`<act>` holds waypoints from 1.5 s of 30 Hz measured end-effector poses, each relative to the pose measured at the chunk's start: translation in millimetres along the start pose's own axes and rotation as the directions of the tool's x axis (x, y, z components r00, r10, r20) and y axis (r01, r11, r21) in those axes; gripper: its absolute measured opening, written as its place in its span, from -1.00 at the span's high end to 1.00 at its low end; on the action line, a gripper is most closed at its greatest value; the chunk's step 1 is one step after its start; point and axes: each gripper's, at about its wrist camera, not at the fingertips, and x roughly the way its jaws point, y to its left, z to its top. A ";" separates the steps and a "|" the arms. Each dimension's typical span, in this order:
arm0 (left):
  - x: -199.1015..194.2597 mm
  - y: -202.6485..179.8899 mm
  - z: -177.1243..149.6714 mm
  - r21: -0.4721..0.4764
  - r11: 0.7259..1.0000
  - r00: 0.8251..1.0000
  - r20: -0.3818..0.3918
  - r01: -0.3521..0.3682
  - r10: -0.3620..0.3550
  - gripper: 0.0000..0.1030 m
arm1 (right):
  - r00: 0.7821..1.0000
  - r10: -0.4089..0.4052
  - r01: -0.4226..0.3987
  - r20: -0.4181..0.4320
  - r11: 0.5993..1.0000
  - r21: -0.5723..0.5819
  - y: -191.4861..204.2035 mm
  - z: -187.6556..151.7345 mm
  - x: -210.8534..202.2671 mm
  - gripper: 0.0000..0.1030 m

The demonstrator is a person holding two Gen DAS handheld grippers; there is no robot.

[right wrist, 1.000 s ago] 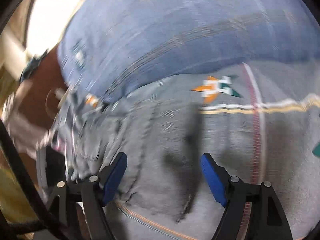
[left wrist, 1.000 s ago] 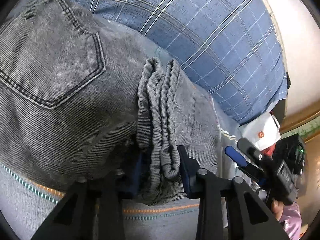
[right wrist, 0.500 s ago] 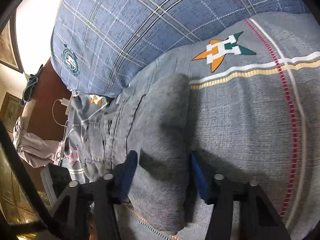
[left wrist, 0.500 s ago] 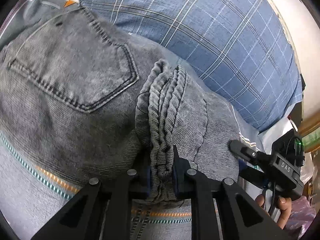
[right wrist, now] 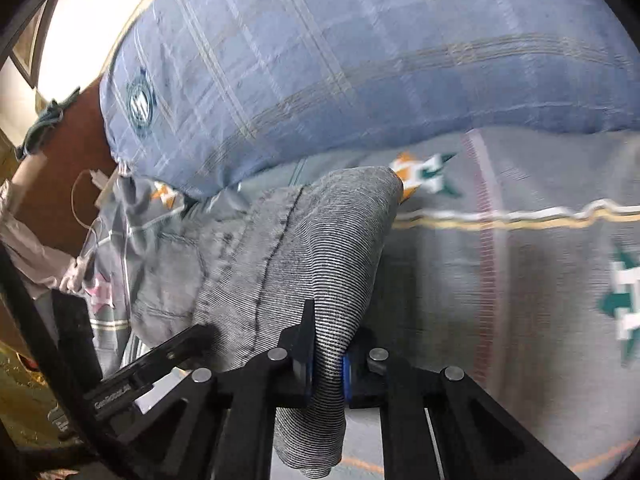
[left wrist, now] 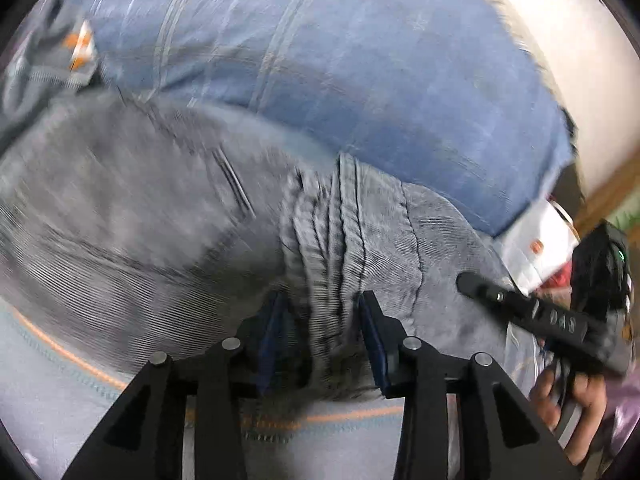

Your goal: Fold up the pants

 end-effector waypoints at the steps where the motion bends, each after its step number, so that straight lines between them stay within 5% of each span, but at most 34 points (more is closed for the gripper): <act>1: -10.0 -5.8 -1.6 0.023 1.000 1.000 0.016 0.019 -0.019 -0.16 | 1.000 -0.009 0.009 0.003 1.000 -0.006 -3.9 1.5 -8.1 0.81; 2: -17.4 -8.1 -1.8 0.037 0.999 0.999 0.027 0.027 -0.028 -0.37 | 0.998 -0.053 0.053 0.018 0.998 -0.021 -9.9 3.7 -20.2 0.81; 5: -31.4 1.3 4.9 0.043 0.999 0.998 0.055 -0.012 0.009 -0.38 | 0.969 -0.248 0.248 0.001 0.966 -0.070 -30.9 3.5 -19.3 0.81; 8: -35.6 32.0 16.6 -0.028 0.997 0.995 0.064 -0.072 0.074 -0.38 | 0.941 -0.332 0.330 -0.061 0.943 -0.046 -56.2 -0.2 11.8 0.75; 12: -37.8 77.5 31.4 -0.151 0.984 0.993 0.054 -0.096 0.105 -0.38 | 0.905 -0.424 0.424 -0.044 0.905 -0.006 -58.0 0.7 18.7 0.04; 16: -48.2 108.0 39.2 -0.221 0.970 0.990 0.071 -0.101 0.119 -0.38 | 0.851 -0.502 0.512 0.153 0.858 -0.030 -15.8 7.4 -26.6 -0.27; 18: -58.3 127.9 42.2 -0.274 0.958 0.988 0.096 -0.090 0.120 -0.38 | 0.877 -0.422 0.442 0.228 0.896 -0.042 8.0 4.9 -46.1 -0.27; 20: -61.4 144.8 46.4 -0.318 0.945 0.987 0.109 -0.075 0.115 -0.38 | 0.940 -0.219 0.255 0.261 0.960 -0.112 43.9 -4.0 -58.0 -0.27; 23: -67.6 170.0 45.5 -0.371 0.926 0.985 0.126 -0.066 0.121 -0.38 | 0.981 -0.024 0.074 0.191 0.962 -0.264 101.9 -21.1 -38.3 -0.35; 30: -46.5 202.9 44.3 -0.481 0.877 1.000 0.010 0.021 -0.018 -0.34 | 0.997 -0.062 0.079 0.048 0.782 -0.618 228.8 -70.1 70.9 -0.35; 32: -42.4 209.5 39.6 -0.526 0.848 0.997 -0.006 0.067 -0.083 -0.01 | 0.997 -0.082 0.069 0.012 0.743 -0.665 241.0 -76.4 92.7 -0.35; 38: -44.5 202.4 37.3 -0.510 0.860 0.992 -0.090 0.028 -0.086 0.00 | 0.990 -0.138 0.075 -0.019 0.647 -0.759 270.6 -92.1 134.0 -0.34; 40: -47.1 199.6 37.3 -0.493 0.870 0.993 -0.104 0.001 -0.060 0.01 | 0.983 -0.182 0.121 0.008 0.621 -0.775 276.6 -92.6 143.0 -0.04; 41: -48.3 198.4 37.9 -0.483 0.876 0.994 -0.096 -0.008 -0.044 0.23 | 0.982 -0.188 0.120 0.000 0.624 -0.772 277.3 -90.8 145.8 0.32; 42: -48.4 196.4 38.7 -0.471 0.882 0.995 -0.093 -0.010 -0.038 0.41 | 0.983 -0.182 0.103 -0.019 0.636 -0.765 277.5 -88.6 148.5 0.40; 43: -45.5 193.5 41.4 -0.450 0.893 0.994 -0.102 -0.013 -0.036 0.83 | 0.985 -0.173 0.101 -0.018 0.649 -0.754 277.3 -85.3 146.4 0.46; 45: -42.7 189.9 48.3 -0.462 0.884 0.988 -0.085 0.075 -0.129 1.00 | 0.989 -0.146 0.091 -0.013 0.678 -0.729 276.6 -76.9 143.9 0.54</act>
